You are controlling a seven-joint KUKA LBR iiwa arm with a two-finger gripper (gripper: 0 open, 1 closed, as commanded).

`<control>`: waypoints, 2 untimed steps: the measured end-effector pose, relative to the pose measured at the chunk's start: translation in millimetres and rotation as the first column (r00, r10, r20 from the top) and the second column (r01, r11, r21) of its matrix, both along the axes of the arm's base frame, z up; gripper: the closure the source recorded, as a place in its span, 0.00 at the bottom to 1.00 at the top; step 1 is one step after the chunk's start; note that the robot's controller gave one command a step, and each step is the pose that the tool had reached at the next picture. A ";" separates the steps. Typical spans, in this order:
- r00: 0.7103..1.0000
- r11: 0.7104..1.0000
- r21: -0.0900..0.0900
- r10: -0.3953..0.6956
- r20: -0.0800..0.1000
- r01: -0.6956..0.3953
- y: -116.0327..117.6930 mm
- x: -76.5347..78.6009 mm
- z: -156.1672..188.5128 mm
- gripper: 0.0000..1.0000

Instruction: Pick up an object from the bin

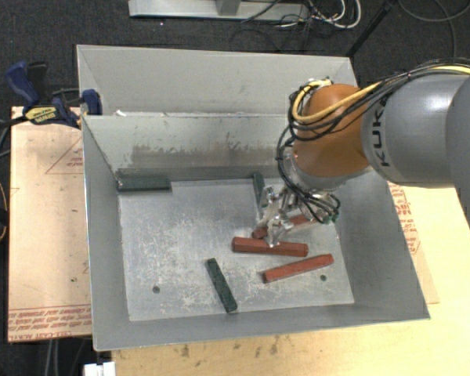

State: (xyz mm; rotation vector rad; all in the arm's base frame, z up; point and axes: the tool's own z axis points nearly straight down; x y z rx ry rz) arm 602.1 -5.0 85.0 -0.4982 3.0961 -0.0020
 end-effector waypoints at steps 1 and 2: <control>1.000 1.000 0.001 0.009 -0.003 -0.009 7.9 2.5 18.5 1.00; 0.999 0.999 0.002 -0.032 -0.002 0.032 1.8 -11.5 150.8 1.00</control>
Offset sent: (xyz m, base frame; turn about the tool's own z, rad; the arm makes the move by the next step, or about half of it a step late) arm -0.0124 0.0012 0.1508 0.0320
